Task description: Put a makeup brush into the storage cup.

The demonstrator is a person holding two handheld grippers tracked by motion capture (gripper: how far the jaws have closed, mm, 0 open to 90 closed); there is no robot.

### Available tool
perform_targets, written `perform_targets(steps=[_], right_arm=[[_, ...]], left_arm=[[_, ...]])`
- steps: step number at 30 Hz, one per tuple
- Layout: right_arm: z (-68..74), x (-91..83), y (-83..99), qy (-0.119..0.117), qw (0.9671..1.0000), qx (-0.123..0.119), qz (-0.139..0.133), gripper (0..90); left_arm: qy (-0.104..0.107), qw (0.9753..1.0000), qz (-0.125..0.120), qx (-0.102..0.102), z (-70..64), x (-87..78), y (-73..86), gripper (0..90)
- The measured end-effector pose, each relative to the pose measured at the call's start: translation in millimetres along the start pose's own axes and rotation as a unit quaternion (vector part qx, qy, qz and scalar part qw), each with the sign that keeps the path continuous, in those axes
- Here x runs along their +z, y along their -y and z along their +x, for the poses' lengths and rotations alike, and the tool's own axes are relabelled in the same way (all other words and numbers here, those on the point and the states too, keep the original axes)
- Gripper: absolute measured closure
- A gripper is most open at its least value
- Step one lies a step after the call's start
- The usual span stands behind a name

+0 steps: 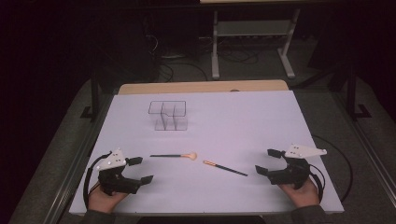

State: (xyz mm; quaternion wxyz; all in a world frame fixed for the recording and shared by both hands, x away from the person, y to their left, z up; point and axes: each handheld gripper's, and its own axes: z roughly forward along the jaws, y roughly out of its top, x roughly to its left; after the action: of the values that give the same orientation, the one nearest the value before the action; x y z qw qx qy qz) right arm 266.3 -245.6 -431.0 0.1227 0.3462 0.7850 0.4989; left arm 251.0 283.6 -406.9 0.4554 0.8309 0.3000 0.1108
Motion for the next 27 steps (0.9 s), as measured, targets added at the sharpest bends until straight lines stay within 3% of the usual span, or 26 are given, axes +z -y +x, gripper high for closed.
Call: perform_targets(steps=[15,20,27], right_arm=[[-3.9,0.8,-0.3,-0.006,0.9999,0.008,-0.008,14.8],[-5.9,0.8,-0.6,-0.005,0.9999,0.011,-0.009,14.8],[-6.4,0.7,-1.5,0.003,1.0000,0.006,-0.006,14.8]], left_arm=[[-0.004,0.9997,0.012,0.020,-2.7,-0.1,-5.4,20.8],[0.009,0.9997,0.016,0.015,-2.0,-3.5,-15.3,20.6],[0.006,0.9981,0.040,0.046,-0.2,-8.8,-34.7,21.4]])
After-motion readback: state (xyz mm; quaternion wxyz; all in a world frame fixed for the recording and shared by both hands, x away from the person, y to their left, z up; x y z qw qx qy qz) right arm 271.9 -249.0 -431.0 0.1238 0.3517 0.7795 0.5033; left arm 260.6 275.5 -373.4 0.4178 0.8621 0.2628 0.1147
